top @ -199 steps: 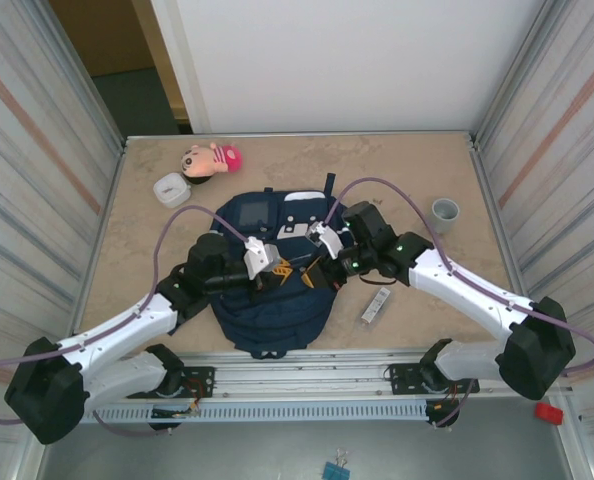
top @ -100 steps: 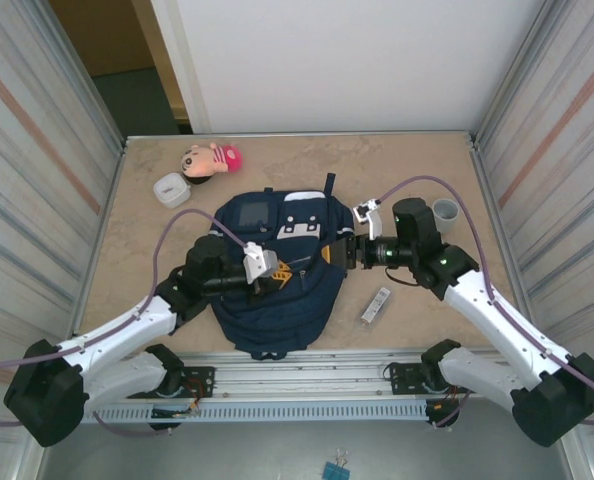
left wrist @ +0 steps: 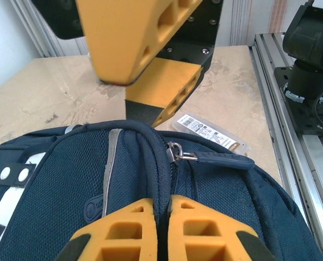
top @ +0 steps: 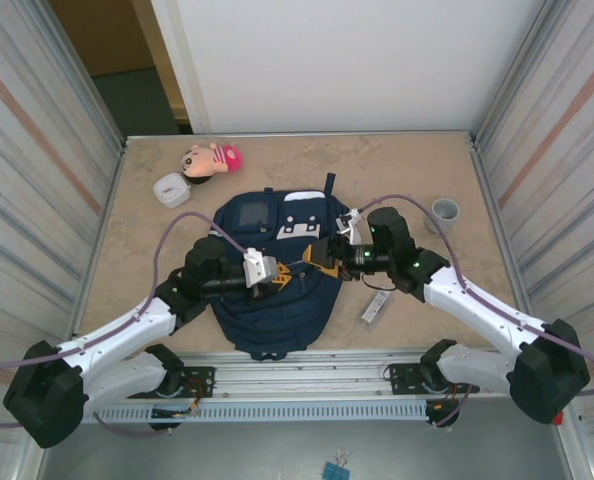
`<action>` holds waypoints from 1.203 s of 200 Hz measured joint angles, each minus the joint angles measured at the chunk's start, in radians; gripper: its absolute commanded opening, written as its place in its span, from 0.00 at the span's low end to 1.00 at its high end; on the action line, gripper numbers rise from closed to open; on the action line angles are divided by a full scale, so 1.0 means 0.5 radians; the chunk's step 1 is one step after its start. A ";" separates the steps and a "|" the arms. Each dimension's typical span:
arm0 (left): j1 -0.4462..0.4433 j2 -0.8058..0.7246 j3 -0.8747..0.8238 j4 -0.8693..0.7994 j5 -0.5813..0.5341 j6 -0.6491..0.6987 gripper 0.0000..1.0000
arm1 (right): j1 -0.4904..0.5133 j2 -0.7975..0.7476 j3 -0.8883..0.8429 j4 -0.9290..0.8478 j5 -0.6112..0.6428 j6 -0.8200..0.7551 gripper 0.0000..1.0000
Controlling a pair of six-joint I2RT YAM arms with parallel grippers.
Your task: Pack the student bag
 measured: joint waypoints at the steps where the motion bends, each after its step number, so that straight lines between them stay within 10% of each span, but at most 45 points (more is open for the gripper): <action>1: 0.000 0.000 0.000 0.000 0.000 0.002 0.00 | 0.000 0.004 0.000 0.005 0.000 0.002 0.58; 72: -0.012 0.002 0.002 -0.044 0.008 0.100 0.01 | 0.011 0.108 -0.037 0.182 0.007 0.247 0.62; 113: -0.100 0.005 0.039 -0.145 -0.101 0.147 0.08 | 0.024 0.134 -0.091 0.238 0.076 0.440 0.19; 142: -0.224 -0.005 0.081 -0.275 -0.314 0.072 0.32 | 0.026 0.114 -0.159 0.262 0.137 0.518 0.00; 240: -0.831 -0.426 0.462 -1.131 -1.373 -1.771 0.51 | 0.090 0.006 -0.182 0.221 0.326 0.541 0.00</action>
